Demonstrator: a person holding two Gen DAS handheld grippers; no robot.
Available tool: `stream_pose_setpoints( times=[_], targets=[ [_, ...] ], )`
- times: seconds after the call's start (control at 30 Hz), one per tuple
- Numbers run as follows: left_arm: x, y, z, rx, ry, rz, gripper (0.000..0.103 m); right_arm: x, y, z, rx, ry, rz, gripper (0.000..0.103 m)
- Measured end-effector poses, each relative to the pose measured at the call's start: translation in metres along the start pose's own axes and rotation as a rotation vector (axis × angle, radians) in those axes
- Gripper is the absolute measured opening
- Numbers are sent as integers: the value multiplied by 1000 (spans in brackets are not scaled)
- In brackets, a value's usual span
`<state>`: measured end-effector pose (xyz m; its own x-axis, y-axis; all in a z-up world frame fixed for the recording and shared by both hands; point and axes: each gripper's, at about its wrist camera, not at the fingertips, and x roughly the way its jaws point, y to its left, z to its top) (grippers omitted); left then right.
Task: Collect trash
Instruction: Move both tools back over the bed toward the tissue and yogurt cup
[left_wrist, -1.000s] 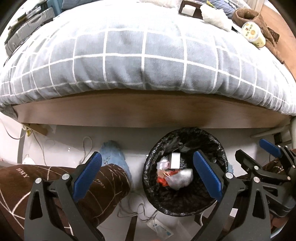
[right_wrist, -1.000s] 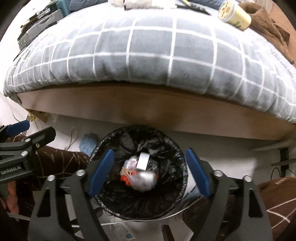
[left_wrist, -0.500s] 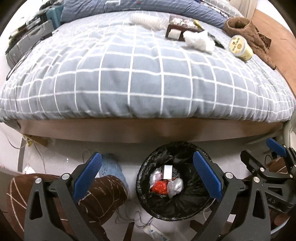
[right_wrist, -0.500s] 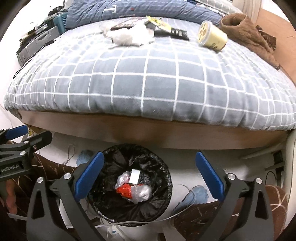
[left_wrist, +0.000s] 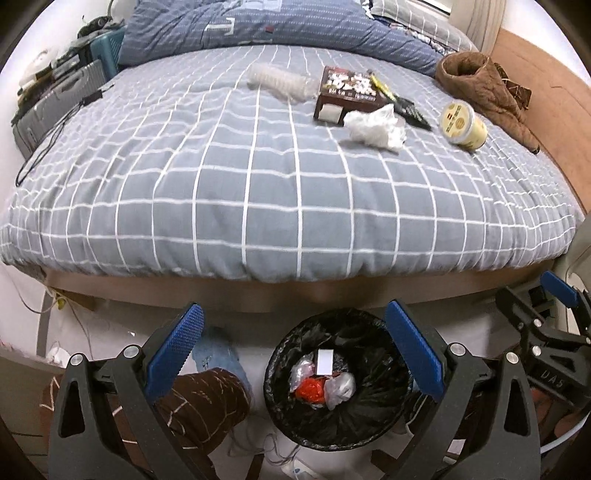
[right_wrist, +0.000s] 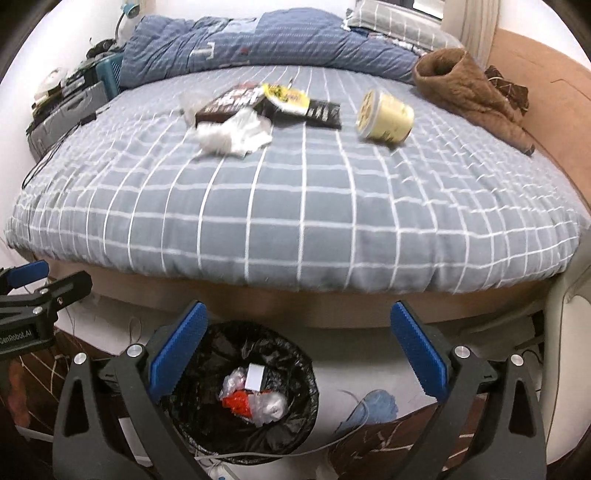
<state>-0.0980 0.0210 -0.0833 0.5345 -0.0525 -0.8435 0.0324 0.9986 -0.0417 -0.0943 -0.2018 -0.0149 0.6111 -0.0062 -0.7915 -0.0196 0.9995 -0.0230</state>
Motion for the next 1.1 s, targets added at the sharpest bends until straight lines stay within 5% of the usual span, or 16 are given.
stream_pose_setpoints(
  times=[0.53, 1.1],
  targets=[
    [-14, -31, 64, 42, -75, -19, 97, -11, -47, 65, 55, -93, -41, 95],
    [43, -71, 141, 60, -68, -44, 97, 37, -98, 138, 82, -114, -81, 95]
  ],
)
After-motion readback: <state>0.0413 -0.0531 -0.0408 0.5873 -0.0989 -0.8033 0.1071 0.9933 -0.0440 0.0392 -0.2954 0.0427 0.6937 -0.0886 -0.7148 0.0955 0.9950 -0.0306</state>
